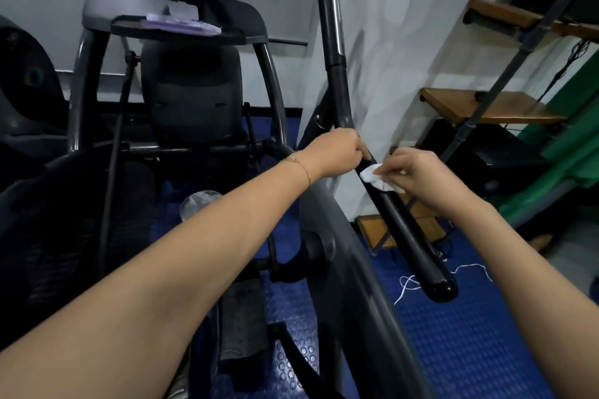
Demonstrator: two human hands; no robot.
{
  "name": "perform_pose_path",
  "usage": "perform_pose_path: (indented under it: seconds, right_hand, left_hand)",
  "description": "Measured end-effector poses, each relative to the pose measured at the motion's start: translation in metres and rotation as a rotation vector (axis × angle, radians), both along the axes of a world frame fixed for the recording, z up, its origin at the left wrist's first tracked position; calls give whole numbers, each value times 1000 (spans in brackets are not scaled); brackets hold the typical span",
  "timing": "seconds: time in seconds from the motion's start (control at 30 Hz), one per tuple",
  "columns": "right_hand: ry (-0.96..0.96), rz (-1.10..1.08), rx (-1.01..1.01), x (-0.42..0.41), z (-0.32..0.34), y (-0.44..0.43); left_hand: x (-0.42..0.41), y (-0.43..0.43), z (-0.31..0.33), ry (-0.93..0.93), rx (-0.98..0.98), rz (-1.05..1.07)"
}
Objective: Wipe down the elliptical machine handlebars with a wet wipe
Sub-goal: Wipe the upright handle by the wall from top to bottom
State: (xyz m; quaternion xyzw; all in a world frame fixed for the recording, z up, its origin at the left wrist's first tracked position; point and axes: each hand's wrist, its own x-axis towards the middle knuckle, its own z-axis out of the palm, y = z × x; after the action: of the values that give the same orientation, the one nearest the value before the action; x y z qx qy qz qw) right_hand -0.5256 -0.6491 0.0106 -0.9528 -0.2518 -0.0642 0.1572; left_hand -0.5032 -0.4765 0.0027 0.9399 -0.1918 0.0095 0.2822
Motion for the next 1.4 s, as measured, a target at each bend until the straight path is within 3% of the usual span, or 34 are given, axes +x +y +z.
perform_pose_path:
  seconds: [0.13, 0.2, 0.37, 0.47, 0.53, 0.63, 0.8, 0.9, 1.0, 1.07, 1.13, 1.3, 1.4]
  right_hand:
    - [-86, -110, 274, 4, 8, 29]
    - [-80, -88, 261, 5, 8, 45]
    - [66, -152, 249, 29, 23, 47]
    - [166, -262, 0, 51, 18, 42]
    - [220, -282, -34, 57, 11, 41]
    - [227, -258, -39, 61, 11, 39]
    - [249, -255, -9, 66, 11, 42]
    - [301, -258, 24, 69, 12, 41]
    - [344, -238, 111, 70, 13, 34]
    - [359, -233, 140, 70, 12, 32]
    - [356, -226, 101, 69, 11, 32]
    - [331, -207, 50, 68, 10, 35]
    - [324, -203, 46, 68, 10, 33]
  left_hand:
    - [-12, 11, -13, 594, -996, 89]
    - [-11, 14, -20, 711, -1195, 67]
    - [7, 28, -35, 613, -1467, 256]
    - [20, 28, -49, 593, -1485, 534]
    - [24, 16, -54, 662, -1471, 600]
    - [18, -9, -51, 745, -1476, 548]
    - [-10, -25, -55, 715, -1418, 444]
    - [-5, -26, -51, 680, -1443, 493]
    - [-25, -39, -54, 443, -1133, 451]
    - [-67, -58, -62, 362, -1027, 356]
    - [-99, -75, -68, 415, -1052, 304]
    - [-66, -68, -58, 545, -1288, 488]
    - [-79, -68, -60, 675, -1263, 441]
